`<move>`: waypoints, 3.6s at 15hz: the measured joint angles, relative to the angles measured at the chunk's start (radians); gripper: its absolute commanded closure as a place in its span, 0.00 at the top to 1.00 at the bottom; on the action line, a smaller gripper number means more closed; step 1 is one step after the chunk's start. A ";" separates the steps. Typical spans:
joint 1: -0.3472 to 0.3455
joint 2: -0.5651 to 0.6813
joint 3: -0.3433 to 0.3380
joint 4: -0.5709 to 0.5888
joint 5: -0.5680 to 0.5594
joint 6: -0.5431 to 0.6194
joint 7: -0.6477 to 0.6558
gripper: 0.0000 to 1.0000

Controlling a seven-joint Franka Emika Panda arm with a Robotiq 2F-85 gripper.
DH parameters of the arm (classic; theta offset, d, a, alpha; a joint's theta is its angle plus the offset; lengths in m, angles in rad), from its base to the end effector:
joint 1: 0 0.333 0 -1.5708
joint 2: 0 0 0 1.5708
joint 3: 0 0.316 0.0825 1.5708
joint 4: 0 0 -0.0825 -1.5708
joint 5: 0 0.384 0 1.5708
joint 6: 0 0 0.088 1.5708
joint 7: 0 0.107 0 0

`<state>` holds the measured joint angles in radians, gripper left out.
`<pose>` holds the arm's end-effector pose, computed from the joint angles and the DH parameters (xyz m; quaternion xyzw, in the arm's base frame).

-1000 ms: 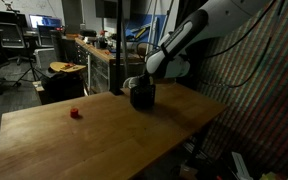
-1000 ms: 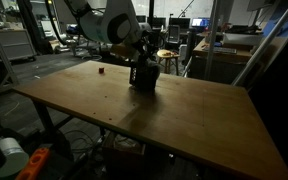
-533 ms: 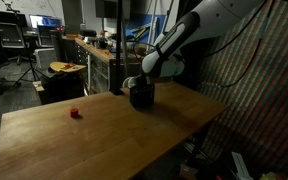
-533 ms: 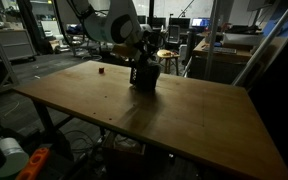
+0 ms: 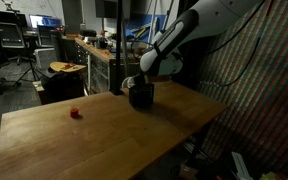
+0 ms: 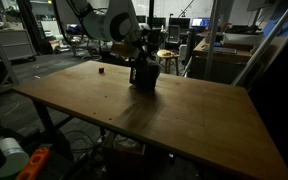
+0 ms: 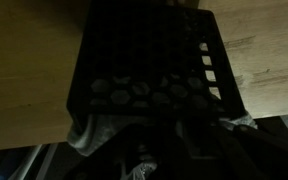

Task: Pick up the cloth and put it in the box

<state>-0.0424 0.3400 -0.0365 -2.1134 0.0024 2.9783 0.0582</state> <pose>0.6187 -0.0481 0.3108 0.9635 -0.0647 0.2595 0.0078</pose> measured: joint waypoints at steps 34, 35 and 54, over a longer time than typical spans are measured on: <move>0.050 -0.292 -0.047 -0.174 -0.227 -0.012 0.230 0.00; 0.051 -0.291 -0.046 -0.174 -0.233 -0.012 0.234 0.01; 0.053 -0.058 -0.054 0.015 -0.257 -0.021 0.251 0.01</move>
<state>0.0110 0.2821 -0.0901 -2.0989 -0.2541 2.9577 0.3090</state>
